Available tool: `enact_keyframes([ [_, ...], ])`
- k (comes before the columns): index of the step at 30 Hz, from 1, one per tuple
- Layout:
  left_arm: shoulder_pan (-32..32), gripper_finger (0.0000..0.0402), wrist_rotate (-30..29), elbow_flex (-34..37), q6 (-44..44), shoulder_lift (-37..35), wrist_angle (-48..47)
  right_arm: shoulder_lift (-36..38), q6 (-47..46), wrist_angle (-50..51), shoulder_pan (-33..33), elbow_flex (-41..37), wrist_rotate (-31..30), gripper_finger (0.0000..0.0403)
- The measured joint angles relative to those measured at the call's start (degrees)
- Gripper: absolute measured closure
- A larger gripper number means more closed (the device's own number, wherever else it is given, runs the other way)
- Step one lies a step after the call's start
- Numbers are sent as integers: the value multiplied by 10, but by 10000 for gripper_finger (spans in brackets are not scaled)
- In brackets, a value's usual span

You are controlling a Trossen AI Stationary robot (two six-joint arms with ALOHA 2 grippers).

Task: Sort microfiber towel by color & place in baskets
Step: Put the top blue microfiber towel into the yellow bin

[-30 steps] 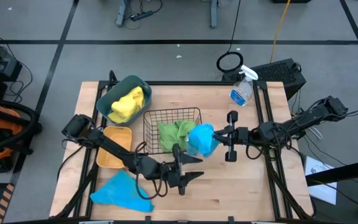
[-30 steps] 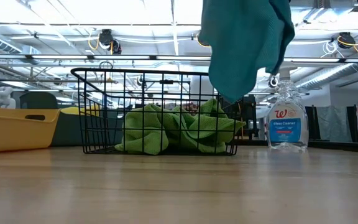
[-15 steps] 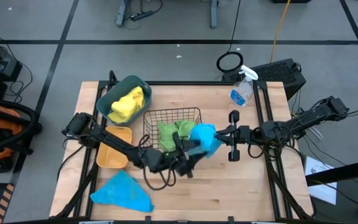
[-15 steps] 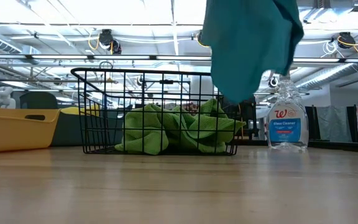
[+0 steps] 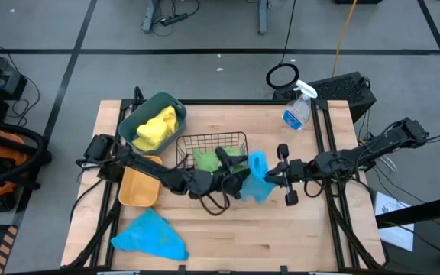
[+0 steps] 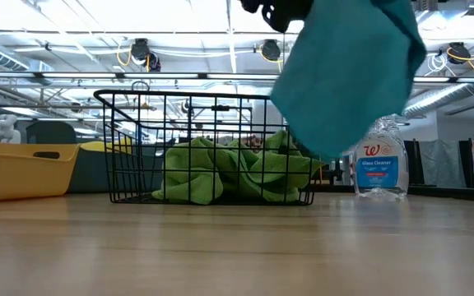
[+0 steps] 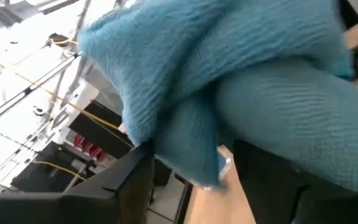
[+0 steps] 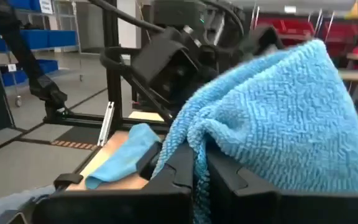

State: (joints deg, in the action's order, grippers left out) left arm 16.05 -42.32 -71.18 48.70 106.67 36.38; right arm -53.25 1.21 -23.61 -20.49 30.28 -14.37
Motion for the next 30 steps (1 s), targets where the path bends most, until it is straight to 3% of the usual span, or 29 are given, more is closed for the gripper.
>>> enact_keyframes([
  [4,22,231,4,0,3,0,1,1,-21,28,-6,0,0,376],
  [10,69,385,56,-22,41,0,40,16,-22,52,-18,0,-2,299],
  [22,89,397,39,-48,-18,0,34,72,0,218,-79,0,-10,137],
  [26,74,397,27,-48,-36,0,33,63,53,225,-120,0,-30,111],
  [30,57,397,27,-48,-77,0,31,39,102,228,-172,0,-116,108],
])
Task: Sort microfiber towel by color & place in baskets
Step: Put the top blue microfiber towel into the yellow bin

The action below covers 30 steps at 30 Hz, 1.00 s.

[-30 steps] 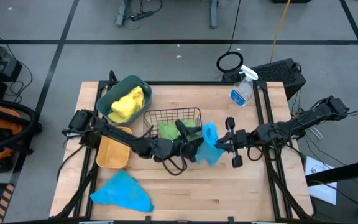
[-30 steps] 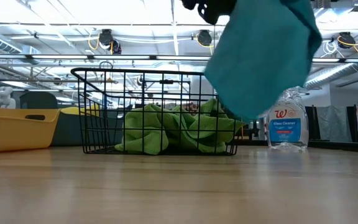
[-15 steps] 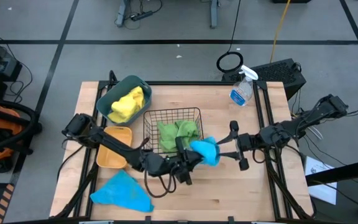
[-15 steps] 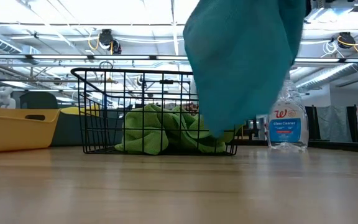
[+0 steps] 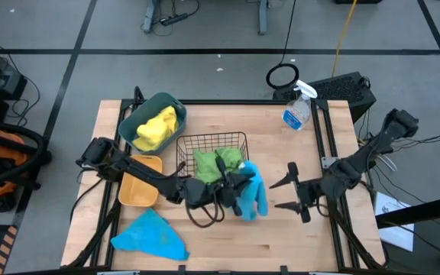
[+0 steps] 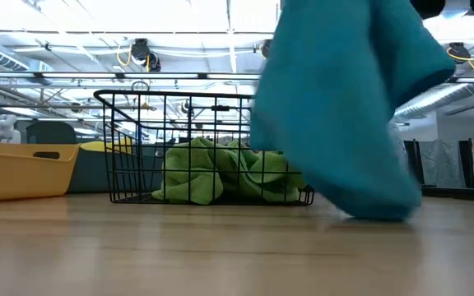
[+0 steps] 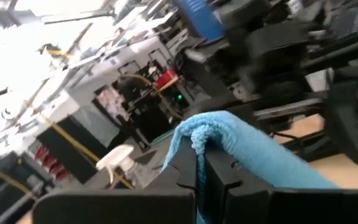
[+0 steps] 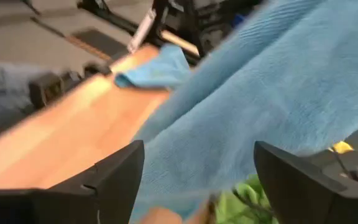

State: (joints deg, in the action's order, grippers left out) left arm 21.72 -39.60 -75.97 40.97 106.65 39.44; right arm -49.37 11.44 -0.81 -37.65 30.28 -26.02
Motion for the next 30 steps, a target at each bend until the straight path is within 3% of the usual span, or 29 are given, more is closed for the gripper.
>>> enact_keyframes([
  [4,-8,397,17,0,-30,-1,-30,-25,-5,2,-44,0,-81,108],
  [8,-12,397,19,0,-51,-1,-44,-57,-20,-12,-81,0,-90,108],
  [12,-12,397,39,0,-67,-1,-46,-98,11,-95,-105,0,-133,108],
  [15,-11,397,69,0,-90,-1,-45,-132,39,-194,-103,0,-178,108],
  [20,-14,397,75,0,-107,-1,-45,-204,76,-315,-86,1,-192,107],
  [25,-16,397,115,0,-134,-1,-47,-270,93,-318,-53,26,-271,108],
  [30,-20,398,215,0,-175,-1,-50,-309,107,-320,-20,58,-277,133],
])
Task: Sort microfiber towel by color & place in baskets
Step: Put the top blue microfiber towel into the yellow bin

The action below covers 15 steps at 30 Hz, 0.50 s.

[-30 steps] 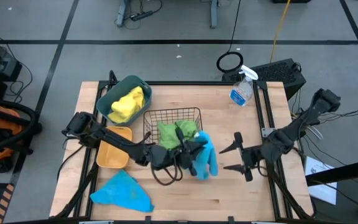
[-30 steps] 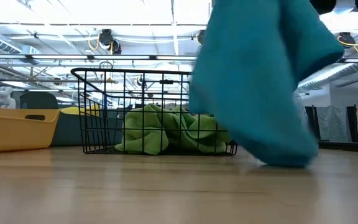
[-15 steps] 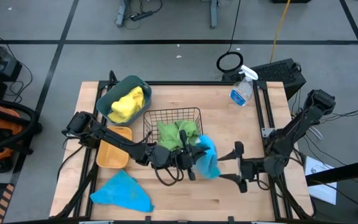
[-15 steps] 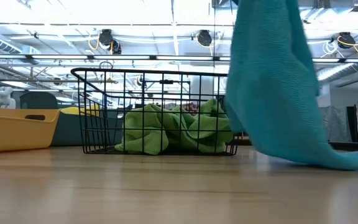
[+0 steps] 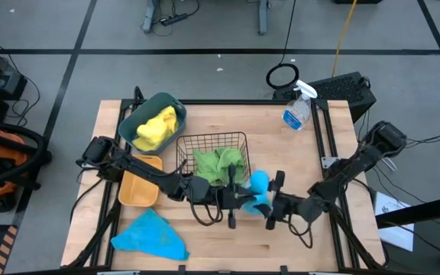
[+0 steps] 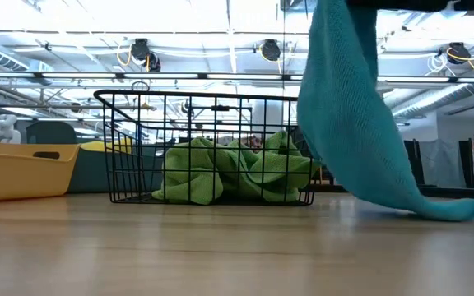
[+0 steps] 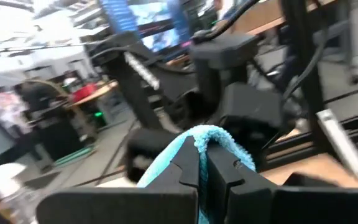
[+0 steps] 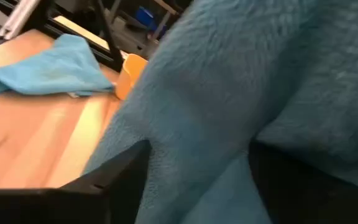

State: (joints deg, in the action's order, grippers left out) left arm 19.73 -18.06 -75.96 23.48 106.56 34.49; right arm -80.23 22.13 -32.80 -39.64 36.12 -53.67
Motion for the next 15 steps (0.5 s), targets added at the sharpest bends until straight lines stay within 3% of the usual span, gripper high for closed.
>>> enact_keyframes([
  [3,0,397,13,0,-3,0,-4,-10,2,-1,4,10,0,196],
  [8,0,379,14,0,-9,0,-3,-7,18,14,-12,10,0,364],
  [9,0,370,14,0,-17,0,-4,-4,26,17,-17,10,-1,382],
  [15,12,277,7,0,-56,0,-8,28,43,20,-55,10,-34,394],
])
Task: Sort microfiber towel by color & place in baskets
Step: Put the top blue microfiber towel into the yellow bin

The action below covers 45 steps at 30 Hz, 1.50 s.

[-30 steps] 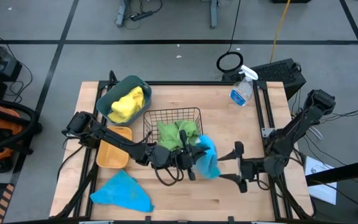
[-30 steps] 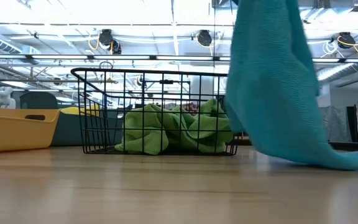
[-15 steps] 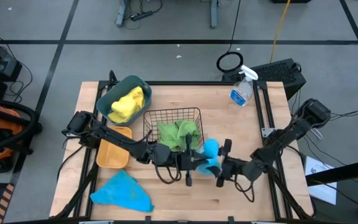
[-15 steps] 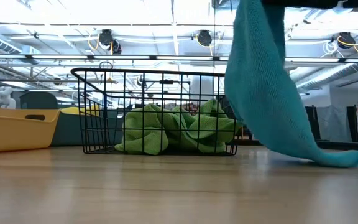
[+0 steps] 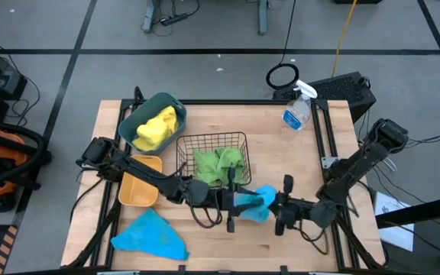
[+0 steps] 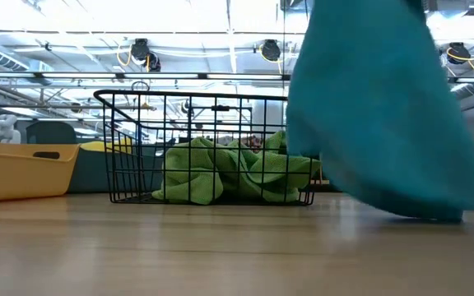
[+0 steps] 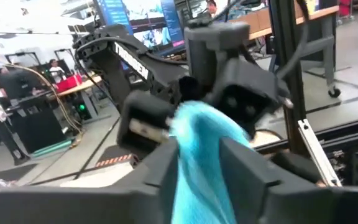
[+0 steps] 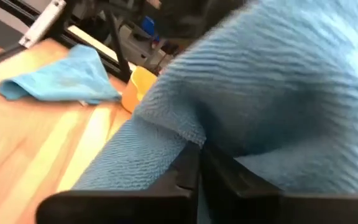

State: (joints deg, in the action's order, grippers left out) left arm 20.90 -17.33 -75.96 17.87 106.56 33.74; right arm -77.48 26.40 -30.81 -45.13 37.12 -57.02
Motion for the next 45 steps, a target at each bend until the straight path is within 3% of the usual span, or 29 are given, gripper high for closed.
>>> enact_keyframes([
  [5,28,188,-107,0,29,-11,-19,62,-9,47,-50,0,-2,400],
  [7,41,164,-160,0,42,-22,-42,91,-35,87,-65,0,-3,401],
  [9,56,148,-174,0,53,-33,-77,119,-70,131,-79,0,-2,401],
  [14,83,147,-113,0,98,-35,-102,176,-114,193,-100,0,4,402],
  [16,73,153,-74,0,110,-19,-55,186,-105,195,-101,0,12,402],
  [20,41,156,-64,0,93,28,60,190,-59,170,-96,0,74,402],
  [24,19,131,17,-6,62,61,119,190,-11,140,-88,0,77,402],
  [29,9,82,21,-28,36,102,161,190,19,119,-70,0,77,403],
  [32,-2,75,18,-55,21,130,157,190,19,118,-58,0,78,403],
  [35,-13,94,21,-85,1,145,119,190,19,117,-47,0,78,403],
  [37,-18,130,21,-99,-6,146,74,190,17,119,-43,0,78,403],
  [40,-19,225,15,-106,-2,142,35,190,-4,130,-43,0,73,400],
  [43,-11,349,9,-106,9,134,27,191,-55,165,-50,0,48,376],
  [45,-4,383,5,-106,9,122,18,192,-111,222,-58,0,38,348],
])
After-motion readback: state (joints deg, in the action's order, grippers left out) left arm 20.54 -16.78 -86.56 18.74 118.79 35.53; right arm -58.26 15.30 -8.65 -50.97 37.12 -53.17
